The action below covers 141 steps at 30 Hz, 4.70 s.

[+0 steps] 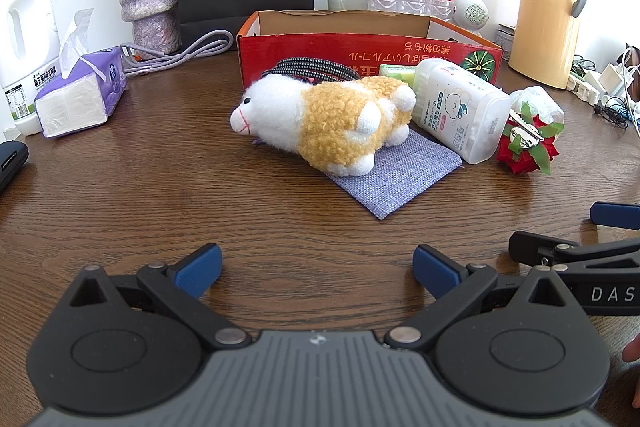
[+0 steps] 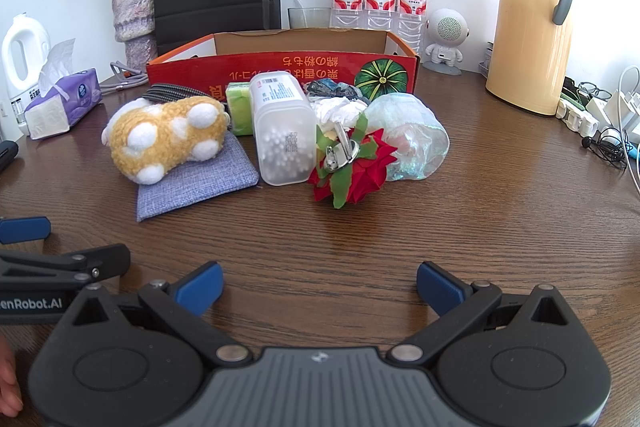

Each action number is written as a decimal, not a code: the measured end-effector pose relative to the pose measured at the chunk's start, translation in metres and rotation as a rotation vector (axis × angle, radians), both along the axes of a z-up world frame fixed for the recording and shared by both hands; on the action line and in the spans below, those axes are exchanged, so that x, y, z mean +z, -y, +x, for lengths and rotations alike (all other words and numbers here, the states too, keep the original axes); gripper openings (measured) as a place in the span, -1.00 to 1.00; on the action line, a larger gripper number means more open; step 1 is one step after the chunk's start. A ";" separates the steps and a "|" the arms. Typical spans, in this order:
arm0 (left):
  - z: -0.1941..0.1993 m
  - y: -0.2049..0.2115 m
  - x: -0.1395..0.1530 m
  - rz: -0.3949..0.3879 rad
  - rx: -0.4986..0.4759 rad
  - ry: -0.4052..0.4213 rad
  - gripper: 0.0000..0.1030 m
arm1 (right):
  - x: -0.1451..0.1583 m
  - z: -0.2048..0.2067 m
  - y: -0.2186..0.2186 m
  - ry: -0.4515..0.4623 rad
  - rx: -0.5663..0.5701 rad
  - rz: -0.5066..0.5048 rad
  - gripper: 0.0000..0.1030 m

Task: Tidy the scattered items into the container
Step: 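Move both tools toward the plush toy and the clear container, then grasp the white-yellow plush toy with left tool while right grasps the clear swab container, then carry plush with left tool into the cardboard box while right drops the container there, then lift both open tools out of the box and back over the desk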

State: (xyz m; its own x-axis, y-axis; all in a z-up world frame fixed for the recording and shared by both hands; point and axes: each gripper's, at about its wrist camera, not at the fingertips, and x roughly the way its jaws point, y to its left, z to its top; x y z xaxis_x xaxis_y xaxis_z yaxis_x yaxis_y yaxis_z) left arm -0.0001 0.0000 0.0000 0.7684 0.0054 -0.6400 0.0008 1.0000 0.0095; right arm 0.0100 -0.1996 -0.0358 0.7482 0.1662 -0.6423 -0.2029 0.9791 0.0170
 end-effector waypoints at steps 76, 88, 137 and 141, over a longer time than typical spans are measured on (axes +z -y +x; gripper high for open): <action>0.068 -0.007 0.027 0.076 -0.079 0.080 -0.06 | 0.061 0.025 0.008 0.125 0.154 0.104 -0.24; 0.032 -0.020 0.110 0.134 -0.227 0.348 -0.12 | 0.082 0.031 0.018 0.156 0.163 0.157 -0.24; 0.268 -0.051 0.120 -0.014 -0.225 0.010 0.81 | 0.097 0.288 0.029 -0.139 0.053 0.145 -0.32; 0.235 -0.047 0.131 0.003 -0.161 0.057 0.85 | 0.110 0.257 0.025 -0.107 0.071 0.139 -0.35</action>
